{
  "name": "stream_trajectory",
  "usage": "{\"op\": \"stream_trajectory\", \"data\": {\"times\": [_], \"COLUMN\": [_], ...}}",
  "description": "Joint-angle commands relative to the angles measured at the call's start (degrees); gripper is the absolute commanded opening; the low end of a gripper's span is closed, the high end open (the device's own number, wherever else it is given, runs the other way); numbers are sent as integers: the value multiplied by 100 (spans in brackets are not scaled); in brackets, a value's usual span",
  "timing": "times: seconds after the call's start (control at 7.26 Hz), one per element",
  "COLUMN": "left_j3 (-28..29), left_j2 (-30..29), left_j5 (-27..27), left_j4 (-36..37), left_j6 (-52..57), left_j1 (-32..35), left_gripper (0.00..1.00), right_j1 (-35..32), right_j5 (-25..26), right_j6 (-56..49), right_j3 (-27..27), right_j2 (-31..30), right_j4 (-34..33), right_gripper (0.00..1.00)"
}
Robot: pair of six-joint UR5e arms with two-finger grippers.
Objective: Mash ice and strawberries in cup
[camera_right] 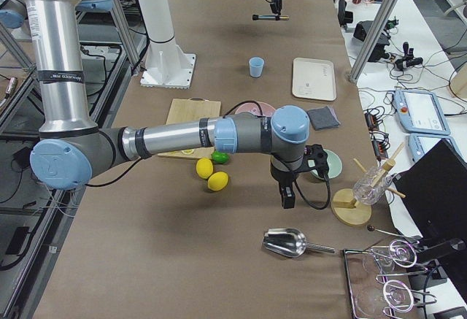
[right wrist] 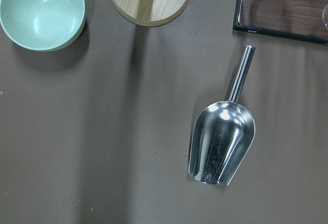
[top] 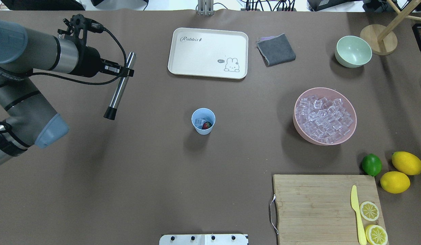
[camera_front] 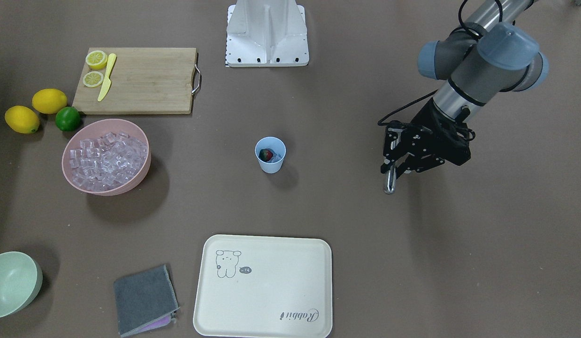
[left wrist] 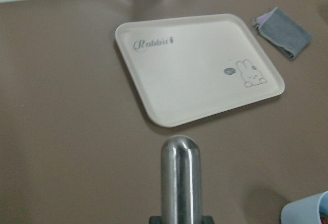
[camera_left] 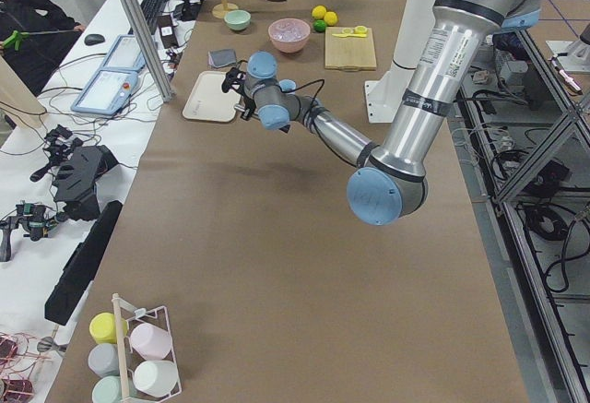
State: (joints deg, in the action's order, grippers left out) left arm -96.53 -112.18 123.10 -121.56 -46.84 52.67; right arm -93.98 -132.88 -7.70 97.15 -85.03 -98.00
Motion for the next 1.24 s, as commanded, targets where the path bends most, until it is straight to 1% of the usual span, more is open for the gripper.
{"op": "stream_trajectory", "data": {"times": [0.0, 0.14, 0.28, 0.41, 0.55, 0.69, 0.83, 0.96, 1.1], "left_j3": [46, 299, 484, 747, 1220, 1546, 1837, 2118, 2251], "left_j2": [126, 240, 502, 652, 602, 549, 583, 705, 802], "left_j5": [197, 205, 214, 214, 223, 214, 214, 214, 223], "left_j4": [1016, 1177, 1169, 1422, 1711, 1714, 1653, 1635, 1670], "left_j6": [52, 70, 279, 1351, 2206, 2676, 3002, 3353, 3435], "left_j1": [339, 619, 987, 1391, 1847, 2122, 2264, 2369, 2458], "left_gripper": [0, 0, 0, 0, 0, 0, 0, 0, 0], "right_j1": [-24, -24, -15, -15, -15, -15, 11, 63, 81], "right_j5": [7, 8, 16, 16, 34, 17, 16, 16, 25], "right_j6": [-3, -3, -3, 6, 14, 23, 23, 49, 67], "right_j3": [111, 76, 41, 41, 32, -55, -169, -170, -170], "right_j2": [4, 13, 13, 13, 13, 57, 109, 119, 162], "right_j4": [-315, -316, -316, -325, -316, -316, -307, -298, -298], "right_gripper": [100, 100, 100, 100, 100, 100, 100, 100, 100]}}
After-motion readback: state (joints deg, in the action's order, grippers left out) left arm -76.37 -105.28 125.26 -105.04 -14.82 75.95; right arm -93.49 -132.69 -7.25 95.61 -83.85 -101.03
